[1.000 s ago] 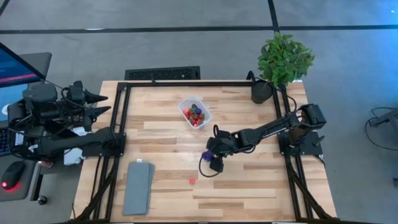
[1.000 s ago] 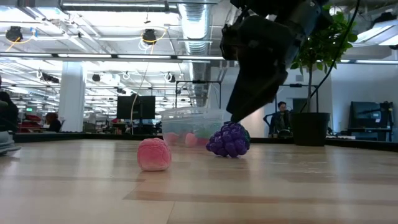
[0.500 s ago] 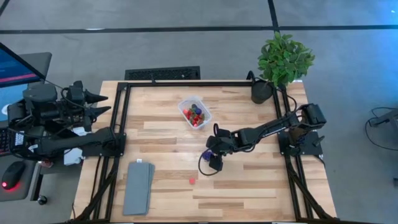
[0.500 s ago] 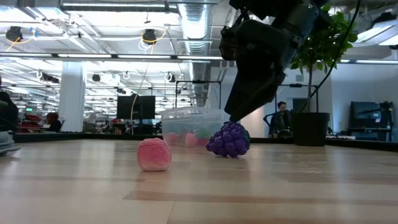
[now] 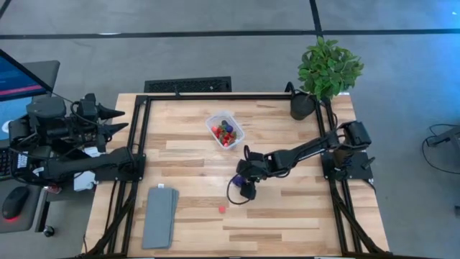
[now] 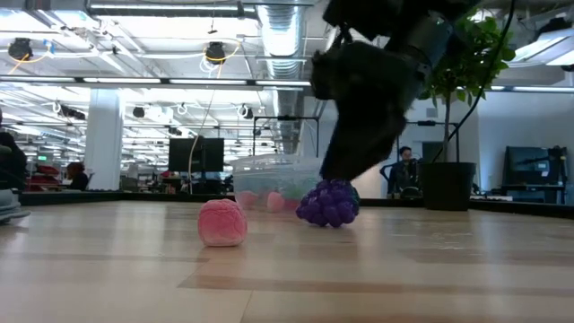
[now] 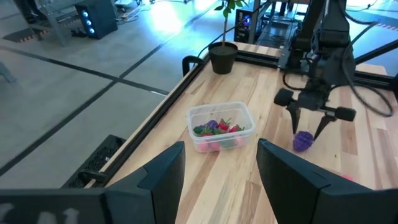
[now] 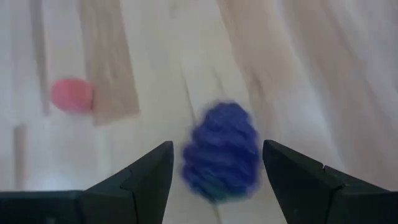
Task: Pick and placing Produce into tupperware
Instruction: Put the grapes into the transparent container
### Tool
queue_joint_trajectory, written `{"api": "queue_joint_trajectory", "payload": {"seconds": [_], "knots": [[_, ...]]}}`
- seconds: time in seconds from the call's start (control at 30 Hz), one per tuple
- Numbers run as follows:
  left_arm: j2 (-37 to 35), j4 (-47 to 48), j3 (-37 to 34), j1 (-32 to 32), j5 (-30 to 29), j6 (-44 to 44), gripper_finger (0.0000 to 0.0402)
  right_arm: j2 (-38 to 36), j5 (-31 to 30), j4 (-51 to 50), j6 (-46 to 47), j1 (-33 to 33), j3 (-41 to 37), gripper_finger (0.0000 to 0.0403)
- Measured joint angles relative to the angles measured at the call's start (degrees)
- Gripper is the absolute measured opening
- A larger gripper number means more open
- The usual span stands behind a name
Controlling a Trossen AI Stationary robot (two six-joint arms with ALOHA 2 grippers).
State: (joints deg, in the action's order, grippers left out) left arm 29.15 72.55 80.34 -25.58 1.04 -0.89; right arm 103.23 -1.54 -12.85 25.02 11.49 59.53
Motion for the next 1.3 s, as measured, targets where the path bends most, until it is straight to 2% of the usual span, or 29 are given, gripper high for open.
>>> {"api": "queue_joint_trajectory", "payload": {"seconds": [0.27,0.73,1.13,1.3], "knots": [[0.0,0.0,0.0,0.0,-0.2,0.4,0.0190,3.9,0.3,-0.3,0.5,0.1,0.3,0.0272],[0.0,0.0,0.0,0.0,-0.4,0.6,0.0190,4.0,0.0,1.3,-1.5,-1.2,0.3,0.0276],[0.0,0.0,0.0,0.0,-0.4,1.2,0.0190,3.8,3.2,-2.9,-2.6,-2.3,0.4,0.0359],[0.0,0.0,0.0,0.0,-0.4,1.4,0.0190,3.8,3.3,-6.2,-5.3,-2.3,2.4,0.0377]]}}
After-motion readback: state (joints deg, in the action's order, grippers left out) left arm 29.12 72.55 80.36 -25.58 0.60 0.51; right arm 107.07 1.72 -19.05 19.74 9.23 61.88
